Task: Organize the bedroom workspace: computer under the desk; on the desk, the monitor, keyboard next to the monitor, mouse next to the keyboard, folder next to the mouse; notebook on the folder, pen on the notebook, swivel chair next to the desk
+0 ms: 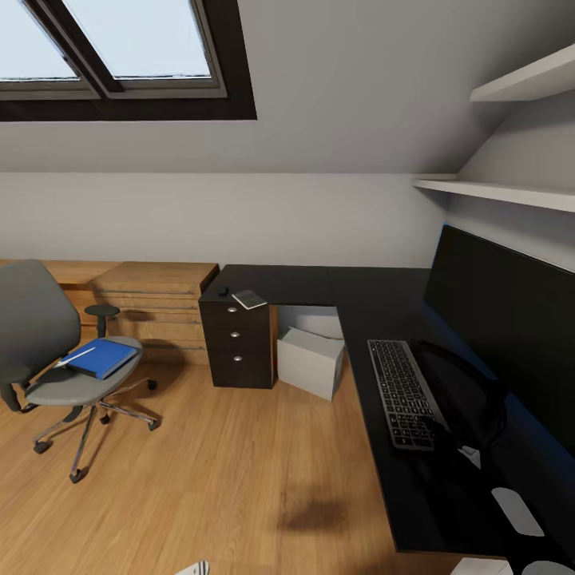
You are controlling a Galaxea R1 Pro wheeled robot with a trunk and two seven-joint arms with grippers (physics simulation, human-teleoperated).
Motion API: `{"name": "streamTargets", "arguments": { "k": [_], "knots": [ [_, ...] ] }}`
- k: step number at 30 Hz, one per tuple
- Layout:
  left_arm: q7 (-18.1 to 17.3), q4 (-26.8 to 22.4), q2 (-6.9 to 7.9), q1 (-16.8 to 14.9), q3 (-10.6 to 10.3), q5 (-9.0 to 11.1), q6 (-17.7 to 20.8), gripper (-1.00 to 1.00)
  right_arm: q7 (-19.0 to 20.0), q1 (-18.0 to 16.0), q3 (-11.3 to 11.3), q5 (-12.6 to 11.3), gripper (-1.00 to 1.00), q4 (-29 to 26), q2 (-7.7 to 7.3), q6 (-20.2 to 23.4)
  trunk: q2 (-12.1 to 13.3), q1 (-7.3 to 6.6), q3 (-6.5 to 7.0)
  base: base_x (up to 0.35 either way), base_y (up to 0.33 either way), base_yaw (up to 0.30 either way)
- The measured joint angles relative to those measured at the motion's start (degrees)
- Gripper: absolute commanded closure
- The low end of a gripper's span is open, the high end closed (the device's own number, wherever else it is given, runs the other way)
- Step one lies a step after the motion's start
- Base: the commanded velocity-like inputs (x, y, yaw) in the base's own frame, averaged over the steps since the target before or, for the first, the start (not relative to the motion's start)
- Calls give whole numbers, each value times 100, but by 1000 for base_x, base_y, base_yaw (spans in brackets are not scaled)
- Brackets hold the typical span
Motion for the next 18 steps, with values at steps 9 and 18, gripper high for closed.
{"name": "streamTargets", "arguments": {
  "k": [9, 18],
  "knots": [
    [0, 1, -2, 0, -2, 1, 0, -100, -2, 0, -7, 20, -100, 0, -1, -23, 0, 3, 0, -175, -49, 0],
    [0, 1, -1, 0, -2, 1, 0, -100, -2, 0, -6, 20, -100, 0, -1, -22, 1, 3, 0, -280, -98, 0]
  ]
}}
